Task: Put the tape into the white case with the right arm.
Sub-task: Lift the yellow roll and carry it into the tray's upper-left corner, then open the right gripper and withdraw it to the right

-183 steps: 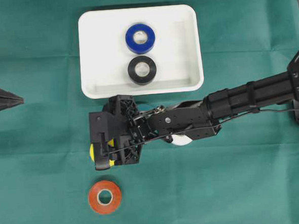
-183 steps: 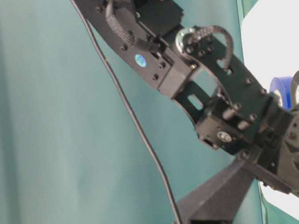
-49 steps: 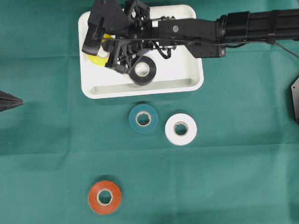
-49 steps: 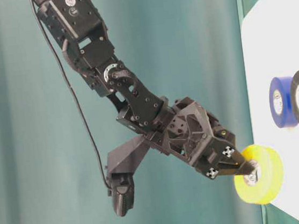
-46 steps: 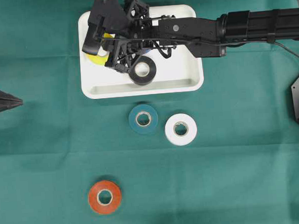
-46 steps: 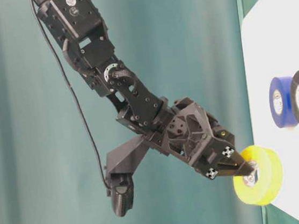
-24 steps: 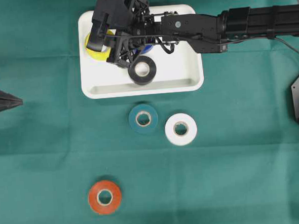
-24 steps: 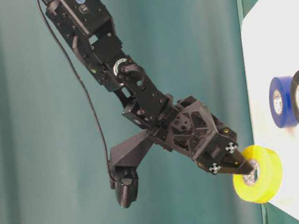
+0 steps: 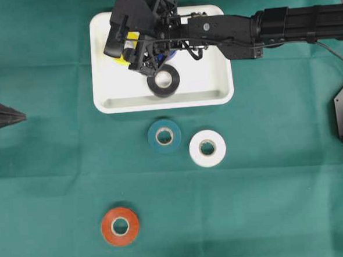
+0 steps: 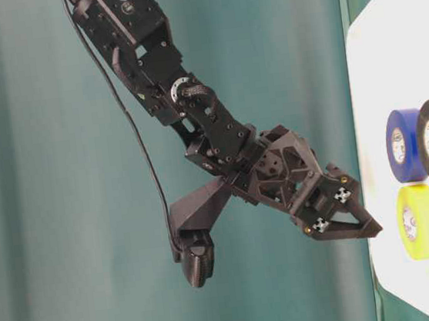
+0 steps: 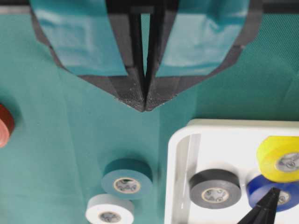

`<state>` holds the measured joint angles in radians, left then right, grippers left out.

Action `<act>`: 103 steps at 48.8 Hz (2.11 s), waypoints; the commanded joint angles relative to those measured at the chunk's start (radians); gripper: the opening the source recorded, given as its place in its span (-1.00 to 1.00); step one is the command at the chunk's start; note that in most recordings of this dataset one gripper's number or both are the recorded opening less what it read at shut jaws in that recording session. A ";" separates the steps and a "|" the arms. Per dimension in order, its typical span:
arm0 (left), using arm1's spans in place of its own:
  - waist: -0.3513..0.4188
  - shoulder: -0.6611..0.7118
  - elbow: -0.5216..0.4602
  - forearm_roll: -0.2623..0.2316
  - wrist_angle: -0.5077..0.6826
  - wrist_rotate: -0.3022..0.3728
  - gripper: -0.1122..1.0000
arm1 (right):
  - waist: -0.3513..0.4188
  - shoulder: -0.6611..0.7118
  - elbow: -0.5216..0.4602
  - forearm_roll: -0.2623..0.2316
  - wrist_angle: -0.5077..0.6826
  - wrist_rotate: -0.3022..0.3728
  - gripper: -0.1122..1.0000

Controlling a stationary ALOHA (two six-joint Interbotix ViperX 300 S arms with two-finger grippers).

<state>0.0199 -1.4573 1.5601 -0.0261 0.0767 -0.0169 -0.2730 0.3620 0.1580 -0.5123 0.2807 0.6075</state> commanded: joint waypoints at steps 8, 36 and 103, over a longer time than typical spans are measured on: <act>0.002 0.009 -0.014 0.002 -0.008 0.002 -0.79 | 0.000 -0.075 0.005 -0.021 -0.015 -0.003 0.14; 0.002 0.009 -0.012 0.002 -0.008 0.002 -0.79 | 0.003 -0.497 0.526 -0.023 -0.066 0.008 0.14; 0.003 0.009 -0.009 0.000 -0.011 0.002 -0.79 | 0.095 -1.371 1.236 -0.003 -0.133 0.094 0.13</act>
<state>0.0215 -1.4573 1.5616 -0.0261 0.0752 -0.0153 -0.2148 -1.0262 1.4051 -0.5170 0.1626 0.6995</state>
